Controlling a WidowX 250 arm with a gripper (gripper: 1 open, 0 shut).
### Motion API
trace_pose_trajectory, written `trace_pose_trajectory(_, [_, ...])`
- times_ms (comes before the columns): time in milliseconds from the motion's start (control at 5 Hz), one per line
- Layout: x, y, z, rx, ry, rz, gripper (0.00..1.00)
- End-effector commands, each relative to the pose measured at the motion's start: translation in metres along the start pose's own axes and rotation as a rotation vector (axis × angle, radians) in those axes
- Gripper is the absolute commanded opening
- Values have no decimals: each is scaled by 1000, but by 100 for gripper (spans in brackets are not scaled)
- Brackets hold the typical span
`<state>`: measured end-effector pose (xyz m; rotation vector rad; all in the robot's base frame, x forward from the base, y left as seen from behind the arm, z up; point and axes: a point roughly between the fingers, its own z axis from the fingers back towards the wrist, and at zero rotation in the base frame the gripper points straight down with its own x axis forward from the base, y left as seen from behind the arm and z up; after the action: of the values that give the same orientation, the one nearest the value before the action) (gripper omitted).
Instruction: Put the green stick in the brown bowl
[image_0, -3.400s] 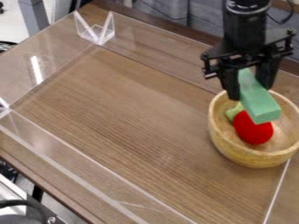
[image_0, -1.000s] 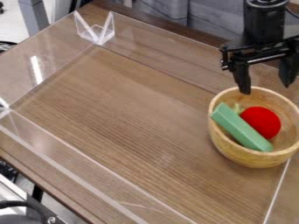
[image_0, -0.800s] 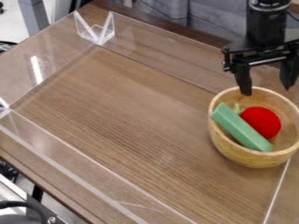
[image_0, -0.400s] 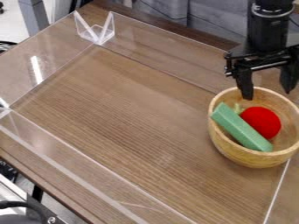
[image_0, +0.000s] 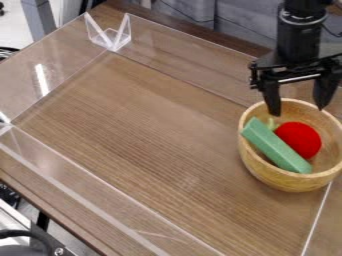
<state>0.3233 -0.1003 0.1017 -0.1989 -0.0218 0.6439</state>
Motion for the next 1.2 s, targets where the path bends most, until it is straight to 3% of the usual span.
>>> trace_pose_trajectory(0, [8,3,7,-19,-15,-27,100])
trace_pose_trajectory(400, [20,27,7,-34,-33,74,100])
trace_pose_trajectory(800, [25,11,12,-54,-33,91,100])
trace_pose_trajectory(1000, [34,18,19,-59,-44,148,100])
